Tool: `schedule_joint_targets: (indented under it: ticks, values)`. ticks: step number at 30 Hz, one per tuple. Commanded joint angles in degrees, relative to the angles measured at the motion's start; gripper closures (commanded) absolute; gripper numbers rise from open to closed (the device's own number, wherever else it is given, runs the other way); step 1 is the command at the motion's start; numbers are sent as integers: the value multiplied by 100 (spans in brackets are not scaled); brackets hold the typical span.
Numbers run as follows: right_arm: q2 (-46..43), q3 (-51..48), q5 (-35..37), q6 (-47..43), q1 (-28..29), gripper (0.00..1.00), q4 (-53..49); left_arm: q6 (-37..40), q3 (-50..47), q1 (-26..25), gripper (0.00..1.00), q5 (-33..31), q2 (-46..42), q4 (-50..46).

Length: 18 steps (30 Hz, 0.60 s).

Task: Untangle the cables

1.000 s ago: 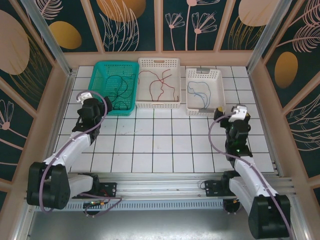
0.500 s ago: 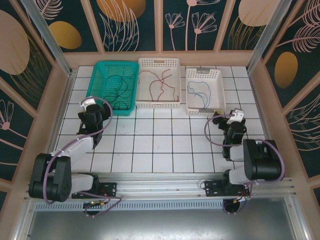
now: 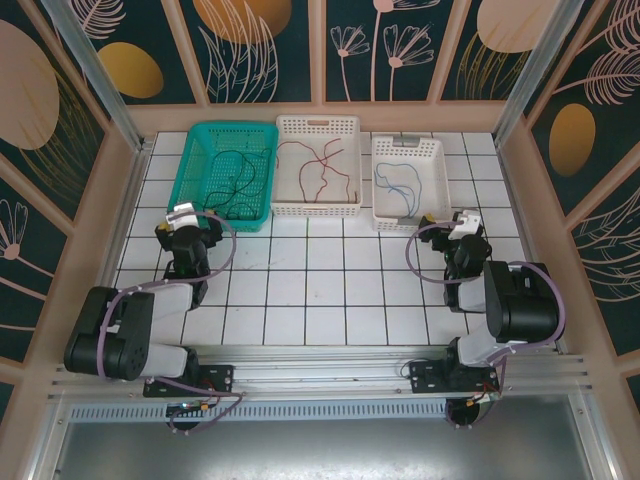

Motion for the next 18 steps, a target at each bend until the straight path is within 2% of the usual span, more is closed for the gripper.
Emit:
schedule_joint_targets:
  ticks: [1, 2, 3, 4, 7, 8, 18]
  values:
    - [1, 54, -130, -92, -46, 1, 104, 520, -250, 42, 1, 286, 247, 1411]
    - [1, 53, -130, -92, -46, 1, 110, 564, -392, 38, 1, 326, 453, 1884]
    - [2, 49, -130, -92, -45, 1, 104, 379, -281, 98, 1, 157, 478, 1692]
    - [-1, 49, -122, -92, -46, 1, 102, 238, -245, 241, 1, 318, 488, 1543]
    - [2, 49, -121, -90, -40, 1, 109, 125, -335, 583, 1, 1301, 553, 1617]
    - [4, 50, -115, -92, -37, 1, 108, 154, -507, 671, 1, 1555, 707, 2088]
    - [-3, 90, -86, -110, -20, 1, 43, 105, -549, 693, 1, 1480, 676, 2149]
